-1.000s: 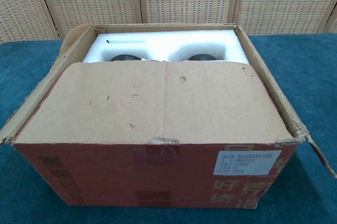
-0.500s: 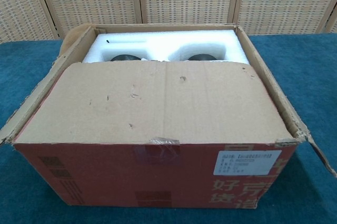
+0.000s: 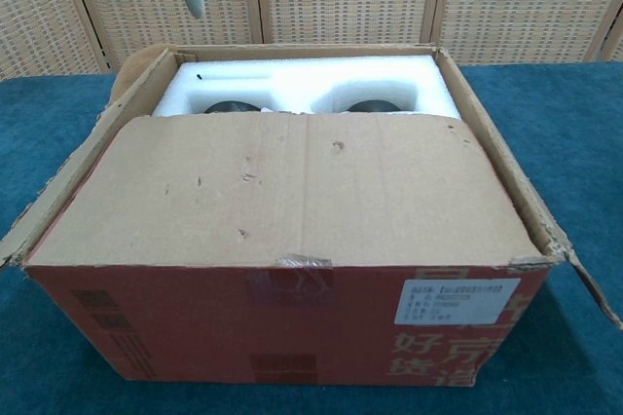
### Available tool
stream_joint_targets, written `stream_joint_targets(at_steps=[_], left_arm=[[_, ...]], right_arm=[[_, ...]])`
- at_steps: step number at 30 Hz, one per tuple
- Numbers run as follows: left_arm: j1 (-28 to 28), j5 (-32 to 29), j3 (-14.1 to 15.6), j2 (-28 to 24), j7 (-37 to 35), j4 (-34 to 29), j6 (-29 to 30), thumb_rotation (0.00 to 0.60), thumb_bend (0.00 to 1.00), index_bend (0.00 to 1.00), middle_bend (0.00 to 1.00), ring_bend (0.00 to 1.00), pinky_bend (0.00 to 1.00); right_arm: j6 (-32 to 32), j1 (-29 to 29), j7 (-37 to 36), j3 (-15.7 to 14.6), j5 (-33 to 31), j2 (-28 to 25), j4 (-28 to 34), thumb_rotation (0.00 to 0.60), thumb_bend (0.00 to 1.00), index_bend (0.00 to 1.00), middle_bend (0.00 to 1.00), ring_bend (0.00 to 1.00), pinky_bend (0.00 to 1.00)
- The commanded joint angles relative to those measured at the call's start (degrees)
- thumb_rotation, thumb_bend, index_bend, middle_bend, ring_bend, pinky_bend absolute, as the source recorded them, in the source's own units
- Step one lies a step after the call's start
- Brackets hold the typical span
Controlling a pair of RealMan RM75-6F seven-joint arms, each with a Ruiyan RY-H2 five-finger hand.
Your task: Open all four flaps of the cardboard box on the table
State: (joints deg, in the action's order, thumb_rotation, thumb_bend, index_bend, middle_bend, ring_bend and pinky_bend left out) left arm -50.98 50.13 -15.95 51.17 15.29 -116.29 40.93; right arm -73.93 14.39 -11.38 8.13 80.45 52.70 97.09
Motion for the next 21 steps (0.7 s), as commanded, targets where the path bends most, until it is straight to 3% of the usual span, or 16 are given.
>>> stream_joint_targets(at_steps=[1, 12, 21], left_arm=[[0.46, 2.22, 1.8, -0.01, 0.12, -0.93, -0.38, 0.137, 0.45, 0.34, 0.06, 0.0, 0.0], [0.55, 5.55, 5.72, 2.12, 1.84, -0.76, 0.88, 0.136, 0.45, 0.35, 0.06, 0.0, 0.0], [-0.57, 4.61, 8.37, 3.98, 3.46, -0.27, 0.79, 0.137, 0.44, 0.35, 0.06, 0.0, 0.0]], right_arm=[[-0.06, -0.05, 0.01, -0.02, 0.04, -0.04, 0.06, 0.6, 1.0, 0.0, 0.0, 0.0, 0.0], [-0.23, -0.39, -0.2, -0.12, -0.12, -0.04, -0.07, 0.6, 1.0, 0.0, 0.0, 0.0, 0.0], [-0.38, -0.66, -0.6, -0.16, -0.22, -0.01, -0.35, 0.6, 1.0, 0.0, 0.0, 0.0, 0.0]])
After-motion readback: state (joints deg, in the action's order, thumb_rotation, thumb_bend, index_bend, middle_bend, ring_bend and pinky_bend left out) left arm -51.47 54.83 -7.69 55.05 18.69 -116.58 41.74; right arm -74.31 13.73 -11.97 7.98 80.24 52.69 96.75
